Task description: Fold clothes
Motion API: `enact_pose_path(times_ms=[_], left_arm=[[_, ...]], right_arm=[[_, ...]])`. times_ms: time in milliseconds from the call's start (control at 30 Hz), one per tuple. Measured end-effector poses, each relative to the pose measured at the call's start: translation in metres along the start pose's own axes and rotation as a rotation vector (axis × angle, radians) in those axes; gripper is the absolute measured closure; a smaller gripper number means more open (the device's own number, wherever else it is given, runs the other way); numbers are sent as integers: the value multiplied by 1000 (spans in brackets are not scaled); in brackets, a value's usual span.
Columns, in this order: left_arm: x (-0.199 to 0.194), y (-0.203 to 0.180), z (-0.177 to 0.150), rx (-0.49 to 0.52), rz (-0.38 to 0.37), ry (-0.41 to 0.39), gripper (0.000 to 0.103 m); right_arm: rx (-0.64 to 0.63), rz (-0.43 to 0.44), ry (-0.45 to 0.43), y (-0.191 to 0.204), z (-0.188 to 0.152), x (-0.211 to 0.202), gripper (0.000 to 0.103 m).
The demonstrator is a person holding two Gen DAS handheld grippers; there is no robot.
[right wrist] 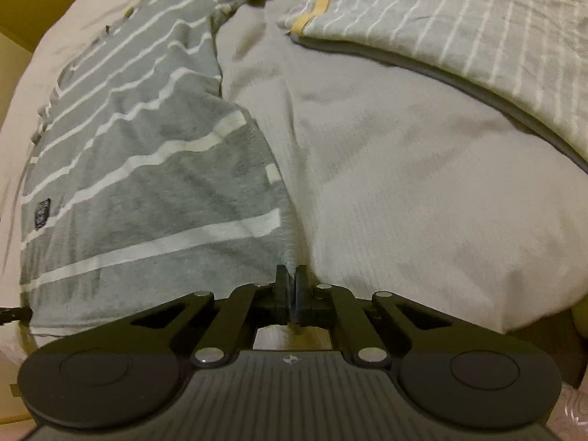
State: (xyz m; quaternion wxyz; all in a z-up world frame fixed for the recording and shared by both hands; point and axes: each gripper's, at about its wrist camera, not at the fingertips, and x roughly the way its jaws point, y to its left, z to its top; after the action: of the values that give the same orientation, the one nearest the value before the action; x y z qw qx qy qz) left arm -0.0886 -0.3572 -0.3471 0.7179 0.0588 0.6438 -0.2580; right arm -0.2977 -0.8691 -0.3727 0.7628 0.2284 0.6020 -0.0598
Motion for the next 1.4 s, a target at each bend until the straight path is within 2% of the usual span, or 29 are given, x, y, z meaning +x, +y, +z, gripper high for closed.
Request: enact_pose_path(times_ms=[33, 133, 300, 433, 533, 600, 733, 867, 1033, 1067, 1100, 1133, 1233, 1400], left_arm=[[-2, -2, -1, 30, 14, 6, 103], [-3, 5, -1, 6, 2, 12, 103], [-3, 3, 0, 41, 7, 23, 103], [-14, 14, -5, 26, -1, 5, 103], [-13, 12, -6, 21, -2, 1, 103], [-15, 10, -7, 21, -14, -2, 103], [-29, 12, -8, 34, -38, -25, 103], [-18, 19, -13, 27, -27, -21, 103], [2, 12, -13, 46, 1, 2, 103], [1, 11, -12, 51, 4, 3, 103], [-1, 11, -12, 56, 5, 4, 101], [-5, 13, -12, 59, 12, 6, 98], [-20, 26, -18, 65, 50, -4, 95], [-49, 44, -7, 52, 91, -97, 95]], right_arm=[[5, 1, 9, -2, -1, 1, 103], [-11, -6, 32, 2, -8, 1, 103], [-36, 6, 78, 17, 0, 9, 103], [-133, -28, 127, 34, -4, 10, 103], [-110, -61, 124, 24, -3, 6, 103], [-82, -53, 129, 20, 1, 1, 103], [-118, -49, 126, 25, 5, -18, 103], [-128, -89, 134, 26, 3, -8, 103], [-210, -177, 149, 41, 4, 20, 103], [-209, -204, 142, 42, 5, 19, 101], [-208, -231, 135, 43, 6, 18, 80], [-212, -256, 126, 45, 7, 15, 67], [-216, -316, 87, 52, 11, 1, 65], [-149, -299, -45, 74, 31, -30, 65]])
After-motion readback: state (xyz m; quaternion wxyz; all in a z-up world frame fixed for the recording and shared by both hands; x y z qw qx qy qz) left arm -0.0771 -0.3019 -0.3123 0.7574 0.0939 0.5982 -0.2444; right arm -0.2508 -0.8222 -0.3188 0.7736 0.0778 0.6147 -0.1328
